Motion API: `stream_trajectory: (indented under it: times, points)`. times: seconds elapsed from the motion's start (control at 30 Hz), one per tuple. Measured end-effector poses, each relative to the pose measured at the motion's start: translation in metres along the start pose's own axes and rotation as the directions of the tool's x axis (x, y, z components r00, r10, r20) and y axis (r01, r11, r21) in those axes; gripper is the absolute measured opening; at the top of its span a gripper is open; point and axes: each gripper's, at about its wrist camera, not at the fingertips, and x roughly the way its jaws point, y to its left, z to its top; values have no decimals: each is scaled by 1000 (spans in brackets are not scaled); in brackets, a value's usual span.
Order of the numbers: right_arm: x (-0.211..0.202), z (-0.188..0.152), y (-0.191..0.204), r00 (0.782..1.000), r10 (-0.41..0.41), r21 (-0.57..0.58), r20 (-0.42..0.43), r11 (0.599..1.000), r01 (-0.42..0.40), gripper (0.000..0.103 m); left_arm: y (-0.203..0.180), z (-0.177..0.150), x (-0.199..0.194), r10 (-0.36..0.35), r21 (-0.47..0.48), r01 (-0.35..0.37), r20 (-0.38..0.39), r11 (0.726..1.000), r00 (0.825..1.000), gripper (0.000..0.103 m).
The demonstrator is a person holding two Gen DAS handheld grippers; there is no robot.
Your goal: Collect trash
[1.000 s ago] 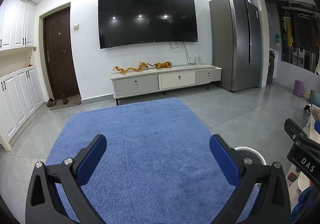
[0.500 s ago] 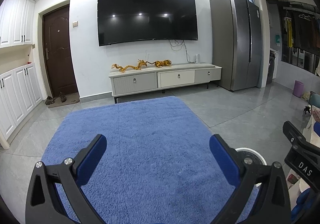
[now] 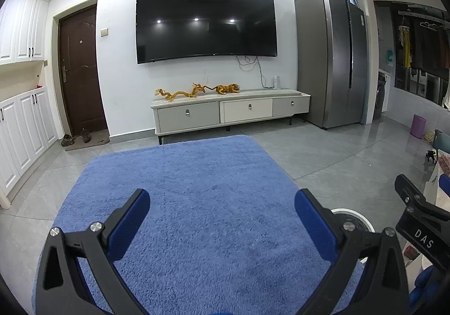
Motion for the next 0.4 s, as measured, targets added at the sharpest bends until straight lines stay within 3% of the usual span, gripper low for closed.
stream_trajectory:
  times: [0.4]
  points:
    - [9,-2,-4,1000,-13,-3,-9,1000,13,103,2,1,15,-25,-7,25,-9,1000,1000,103]
